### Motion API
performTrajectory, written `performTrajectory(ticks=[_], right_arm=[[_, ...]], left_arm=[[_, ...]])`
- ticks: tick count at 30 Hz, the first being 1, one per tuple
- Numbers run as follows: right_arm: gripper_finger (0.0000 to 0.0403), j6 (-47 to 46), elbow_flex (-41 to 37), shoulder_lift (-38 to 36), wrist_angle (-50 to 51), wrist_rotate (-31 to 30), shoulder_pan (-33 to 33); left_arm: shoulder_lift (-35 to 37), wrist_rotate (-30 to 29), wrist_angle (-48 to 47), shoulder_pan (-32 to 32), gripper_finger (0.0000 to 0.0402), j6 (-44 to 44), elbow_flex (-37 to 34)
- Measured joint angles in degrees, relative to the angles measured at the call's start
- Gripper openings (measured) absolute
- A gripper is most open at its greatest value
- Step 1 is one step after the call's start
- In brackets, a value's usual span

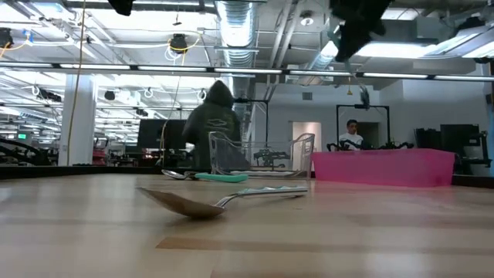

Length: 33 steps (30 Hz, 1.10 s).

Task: Sort silverware by color (type)
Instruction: Put the blue spoon into the red bin

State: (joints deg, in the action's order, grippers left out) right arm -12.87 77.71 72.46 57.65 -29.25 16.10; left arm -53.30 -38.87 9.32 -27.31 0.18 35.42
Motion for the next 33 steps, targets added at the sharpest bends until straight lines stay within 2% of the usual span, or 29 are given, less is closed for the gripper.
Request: performTrajectory(ticks=[9, 19, 24, 29, 33], right_arm=[[0.0091, 3.1, 0.1, 5.7, 4.3, 12.9, 14.4], [0.0091, 8.0, 0.0, 15.1, 6.6, 14.4, 23.1], [0.0091, 11.2, -0.6, 19.1, 6.1, 19.9, 26.8], [0.0091, 14.2, -6.4, 18.6, 0.6, 20.8, 29.1], [0.0091, 15.3, -13.4, 14.4, -6.4, 26.6, 31.4]], left_arm=[[0.0, -1.0, -3.7, 0.0, 0.0190, -2.0, 0.0], [0.0, -1.0, -6.1, 0.0, 0.0190, -3.5, 0.0], [0.0, -1.0, -7.0, 0.0, 0.0190, -4.6, 0.0], [0.0, -1.0, -9.8, 0.0, 0.0190, -6.9, 0.0], [0.0, -1.0, -10.5, 0.0, 0.0190, -7.0, -0.1]])
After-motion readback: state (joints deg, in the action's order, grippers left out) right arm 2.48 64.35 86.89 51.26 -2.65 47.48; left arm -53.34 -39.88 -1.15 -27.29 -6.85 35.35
